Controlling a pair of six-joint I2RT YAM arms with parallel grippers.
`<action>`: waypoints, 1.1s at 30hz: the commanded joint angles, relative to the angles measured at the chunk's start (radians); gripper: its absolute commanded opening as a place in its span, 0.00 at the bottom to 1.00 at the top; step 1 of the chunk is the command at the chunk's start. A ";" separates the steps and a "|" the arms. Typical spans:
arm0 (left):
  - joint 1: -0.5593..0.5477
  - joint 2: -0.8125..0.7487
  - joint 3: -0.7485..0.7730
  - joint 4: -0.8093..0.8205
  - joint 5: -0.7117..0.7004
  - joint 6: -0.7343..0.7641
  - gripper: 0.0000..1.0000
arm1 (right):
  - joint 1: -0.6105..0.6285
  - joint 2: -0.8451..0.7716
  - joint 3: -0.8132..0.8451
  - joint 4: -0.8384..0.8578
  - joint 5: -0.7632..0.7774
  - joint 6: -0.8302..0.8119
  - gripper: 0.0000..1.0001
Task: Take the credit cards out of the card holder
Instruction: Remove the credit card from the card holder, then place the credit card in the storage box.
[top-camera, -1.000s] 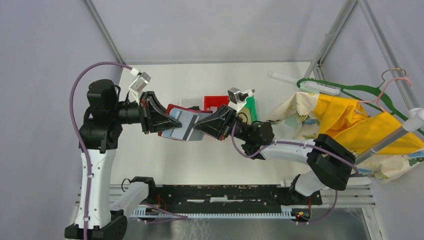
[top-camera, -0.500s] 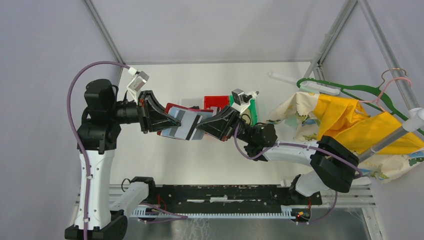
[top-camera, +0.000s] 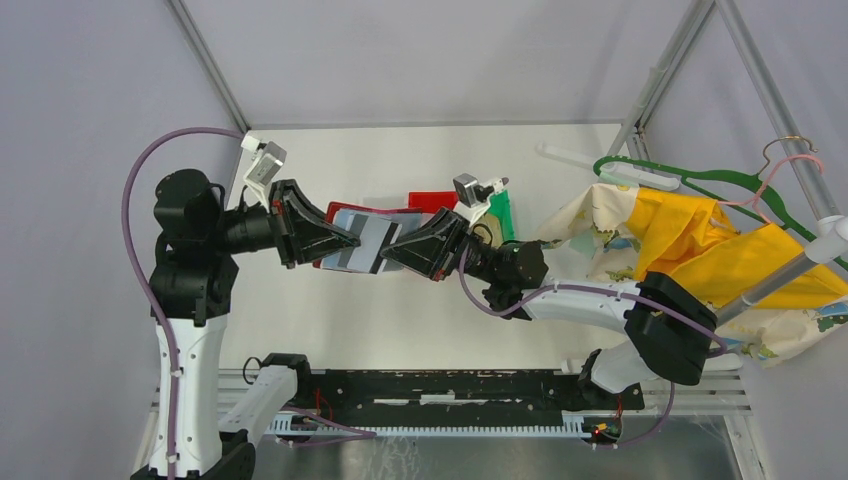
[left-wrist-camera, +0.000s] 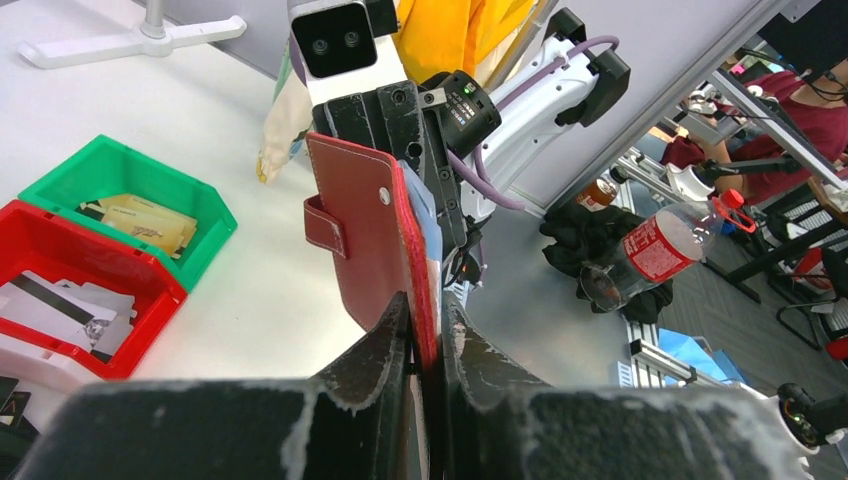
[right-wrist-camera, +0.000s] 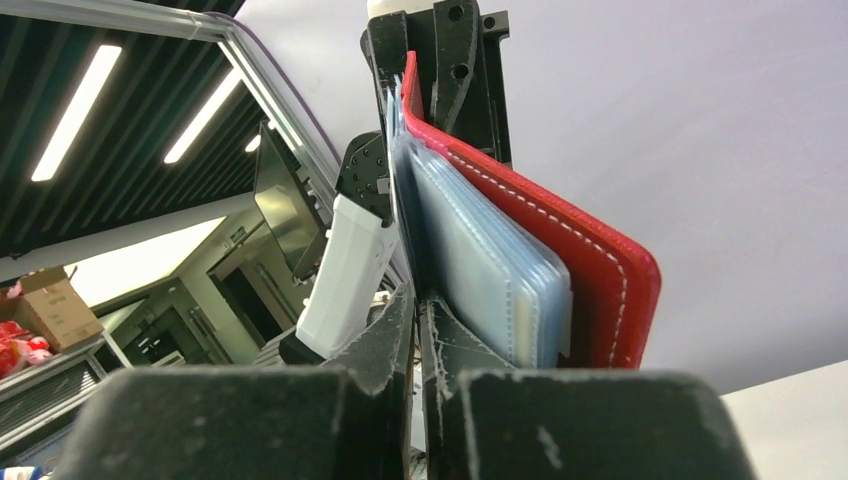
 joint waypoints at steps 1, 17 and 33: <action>-0.002 -0.009 0.012 0.092 -0.002 -0.073 0.02 | -0.001 -0.017 0.016 0.013 -0.017 -0.012 0.00; -0.003 0.004 0.052 -0.100 -0.069 0.148 0.02 | -0.371 -0.324 -0.111 -0.695 -0.197 -0.267 0.00; -0.002 -0.006 0.047 -0.173 -0.098 0.262 0.02 | -0.465 0.053 0.220 -1.326 -0.030 -0.666 0.00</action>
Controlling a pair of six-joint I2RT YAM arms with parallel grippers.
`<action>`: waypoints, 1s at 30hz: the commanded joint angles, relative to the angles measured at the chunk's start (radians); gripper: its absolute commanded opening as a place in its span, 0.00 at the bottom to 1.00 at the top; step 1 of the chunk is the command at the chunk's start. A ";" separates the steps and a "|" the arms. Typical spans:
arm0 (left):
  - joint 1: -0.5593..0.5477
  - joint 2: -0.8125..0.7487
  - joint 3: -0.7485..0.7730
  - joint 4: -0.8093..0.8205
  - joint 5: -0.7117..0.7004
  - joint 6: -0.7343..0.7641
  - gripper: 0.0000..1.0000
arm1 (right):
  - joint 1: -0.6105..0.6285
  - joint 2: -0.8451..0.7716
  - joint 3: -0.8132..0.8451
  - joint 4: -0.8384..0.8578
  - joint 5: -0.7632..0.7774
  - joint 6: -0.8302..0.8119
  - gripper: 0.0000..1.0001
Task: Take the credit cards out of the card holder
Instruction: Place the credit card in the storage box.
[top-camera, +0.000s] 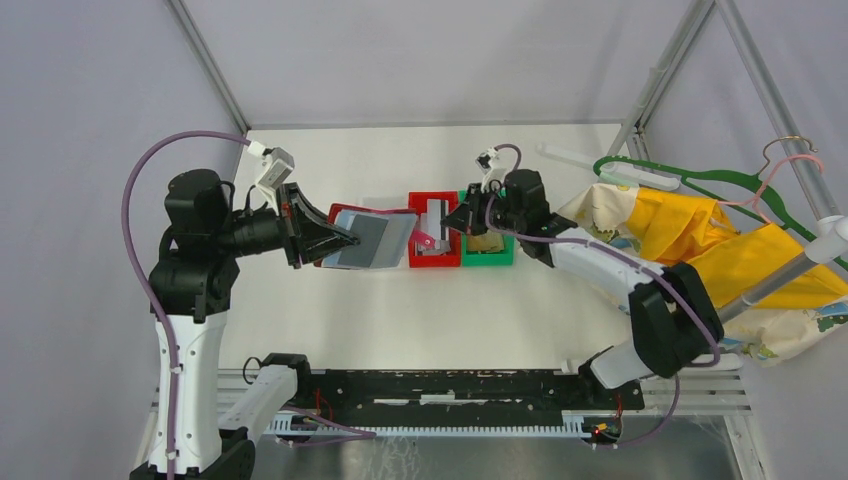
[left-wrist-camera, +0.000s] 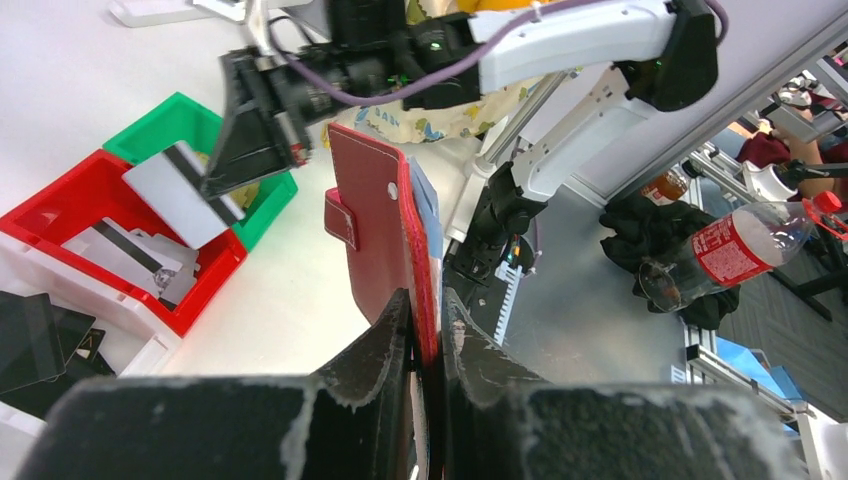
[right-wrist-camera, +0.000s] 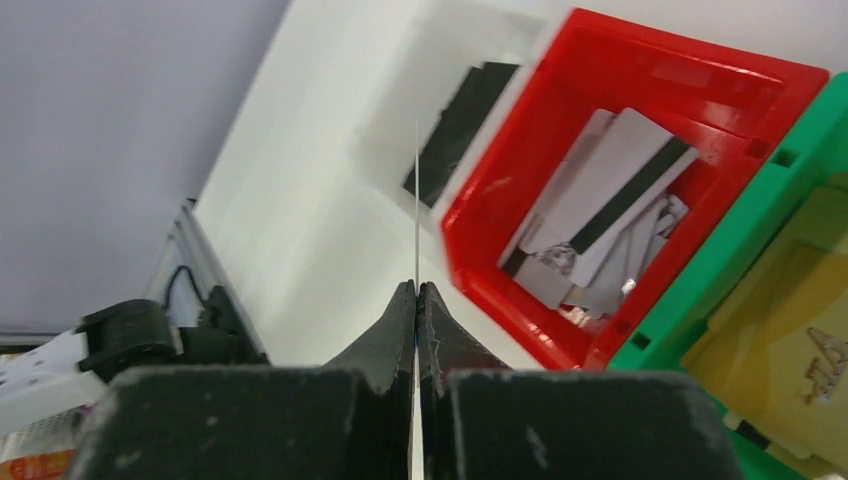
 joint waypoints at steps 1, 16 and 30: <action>-0.003 -0.015 0.029 0.015 0.032 0.048 0.02 | 0.037 0.147 0.185 -0.165 0.112 -0.147 0.00; -0.002 -0.032 0.042 0.020 0.055 0.026 0.02 | 0.053 0.472 0.415 -0.302 0.247 -0.159 0.00; -0.002 -0.046 0.018 0.018 0.056 0.046 0.02 | 0.082 0.363 0.471 -0.354 0.334 -0.214 0.63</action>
